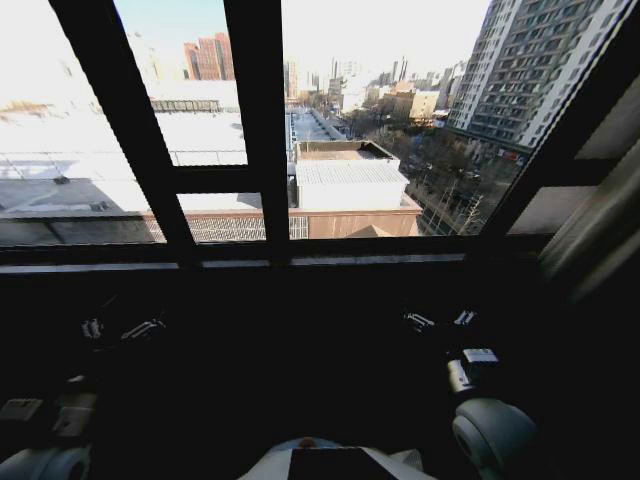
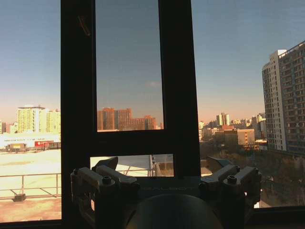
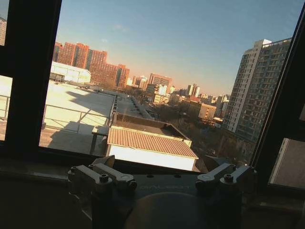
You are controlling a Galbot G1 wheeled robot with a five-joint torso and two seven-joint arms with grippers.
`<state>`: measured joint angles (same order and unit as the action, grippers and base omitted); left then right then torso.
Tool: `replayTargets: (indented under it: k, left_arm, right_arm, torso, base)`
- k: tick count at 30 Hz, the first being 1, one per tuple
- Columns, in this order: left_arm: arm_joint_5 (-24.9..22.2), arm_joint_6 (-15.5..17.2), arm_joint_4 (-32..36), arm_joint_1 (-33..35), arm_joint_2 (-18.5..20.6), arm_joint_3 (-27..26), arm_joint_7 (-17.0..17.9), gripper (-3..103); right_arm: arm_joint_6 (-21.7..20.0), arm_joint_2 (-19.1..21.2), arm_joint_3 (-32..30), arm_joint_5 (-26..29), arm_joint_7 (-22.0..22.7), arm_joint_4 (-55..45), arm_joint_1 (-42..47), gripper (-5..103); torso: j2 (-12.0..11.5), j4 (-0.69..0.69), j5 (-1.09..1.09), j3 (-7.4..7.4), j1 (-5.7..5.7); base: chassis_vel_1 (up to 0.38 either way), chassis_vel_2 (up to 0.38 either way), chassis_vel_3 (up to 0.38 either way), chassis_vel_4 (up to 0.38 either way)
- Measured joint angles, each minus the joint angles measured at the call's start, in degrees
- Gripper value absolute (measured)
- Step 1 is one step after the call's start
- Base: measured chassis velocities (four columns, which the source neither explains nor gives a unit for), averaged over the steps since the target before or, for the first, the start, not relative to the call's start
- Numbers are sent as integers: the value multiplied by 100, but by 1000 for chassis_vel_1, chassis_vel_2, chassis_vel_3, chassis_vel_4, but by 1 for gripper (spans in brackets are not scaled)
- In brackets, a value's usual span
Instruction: Open the curtains by pulling them apart, changing their state from closed to fully open.
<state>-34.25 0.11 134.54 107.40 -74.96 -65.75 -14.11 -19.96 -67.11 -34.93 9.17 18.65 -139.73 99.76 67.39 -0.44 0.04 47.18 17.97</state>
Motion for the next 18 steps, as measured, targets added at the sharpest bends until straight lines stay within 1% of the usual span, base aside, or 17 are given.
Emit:
replayTargets:
  k: [2,6,7,9,15,18]
  left_arm:
    - [2,0,0,-4,0,2,-2,100]
    - [3,0,-12,-11,-7,3,-4,100]
    - [4,0,-25,-12,-9,2,-3,100]
    - [7,-1,-41,-16,-13,1,-1,100]
    - [11,-6,-49,-42,-21,3,-1,100]
    - [16,-10,-48,-48,-28,8,-1,100]
  right_arm:
    - [0,-1,35,-18,8,1,-14,100]
    - [-1,4,95,-58,77,19,-28,100]
    - [-5,9,111,-62,134,24,-37,100]
    - [-9,25,121,-63,222,31,-63,100]
    - [-14,50,115,-55,266,33,-80,100]
    - [-15,57,103,-49,276,32,-76,100]
  torso:
    - [0,0,2,0,0]
    - [-1,1,0,1,1]
    - [-2,0,-5,2,3]
    - [-3,0,-10,2,6]
    - [-3,0,-3,2,6]
    - [-2,0,0,2,4]
  base:
    - [-61,-117,64,157]
    - [-5,-19,6,9]
    - [0,0,0,0]
    - [7,19,-17,-33]
    - [70,33,-59,-37]
    - [132,-15,-122,36]
